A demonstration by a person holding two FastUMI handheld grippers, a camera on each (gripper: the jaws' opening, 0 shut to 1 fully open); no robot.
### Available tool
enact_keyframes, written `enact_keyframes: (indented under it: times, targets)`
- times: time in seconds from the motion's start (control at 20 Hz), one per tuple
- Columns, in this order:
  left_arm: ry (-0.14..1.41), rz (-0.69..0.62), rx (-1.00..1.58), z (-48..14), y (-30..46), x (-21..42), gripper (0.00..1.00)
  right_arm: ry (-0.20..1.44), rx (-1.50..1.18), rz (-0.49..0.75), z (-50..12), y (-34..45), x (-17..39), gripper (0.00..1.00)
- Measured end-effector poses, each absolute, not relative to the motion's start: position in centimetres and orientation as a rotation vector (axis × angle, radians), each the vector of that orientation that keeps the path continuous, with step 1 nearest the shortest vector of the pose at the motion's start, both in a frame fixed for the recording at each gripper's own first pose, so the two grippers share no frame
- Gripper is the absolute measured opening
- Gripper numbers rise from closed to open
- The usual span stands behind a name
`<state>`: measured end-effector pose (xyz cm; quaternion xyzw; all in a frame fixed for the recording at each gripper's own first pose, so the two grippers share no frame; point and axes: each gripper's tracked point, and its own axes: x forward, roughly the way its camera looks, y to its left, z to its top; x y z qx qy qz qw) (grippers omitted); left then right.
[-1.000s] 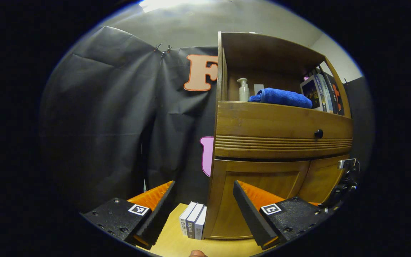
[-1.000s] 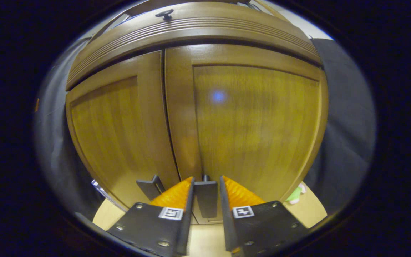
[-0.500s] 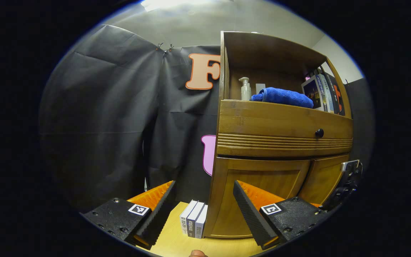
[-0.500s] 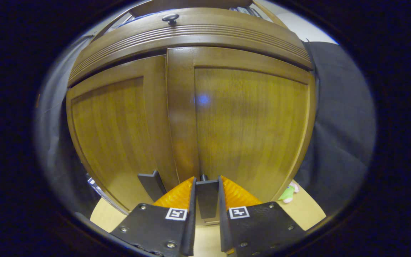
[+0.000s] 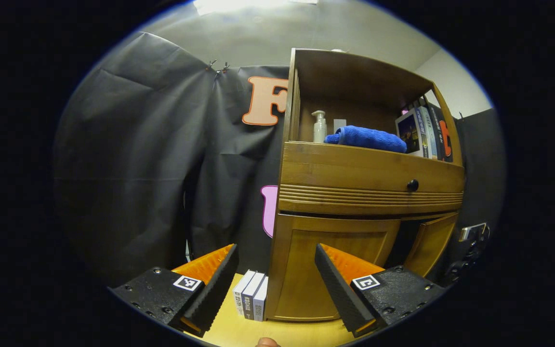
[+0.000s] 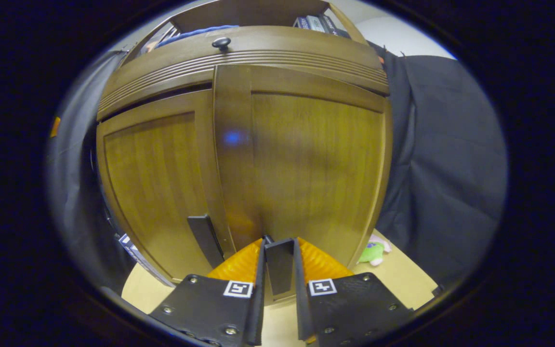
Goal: Open the right door of the double-door shoe cabinet with the right hand, and open the left door with the left hand.
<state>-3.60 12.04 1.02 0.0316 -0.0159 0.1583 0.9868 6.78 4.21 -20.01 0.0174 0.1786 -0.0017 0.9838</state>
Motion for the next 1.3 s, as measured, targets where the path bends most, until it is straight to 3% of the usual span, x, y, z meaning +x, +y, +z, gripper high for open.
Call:
enact_keyframes:
  times: [0.1,1.3]
  targets:
    - [-0.021,0.302,0.072,0.6,11.4,-3.7,0.96,0.360,0.036,-0.011,-19.9,3.5,5.8,0.28]
    - [0.059,-0.044,0.061,-3.1,-2.0,-0.2,0.98,0.357,0.025,-0.206,-19.4,-8.8,-2.9,0.28]
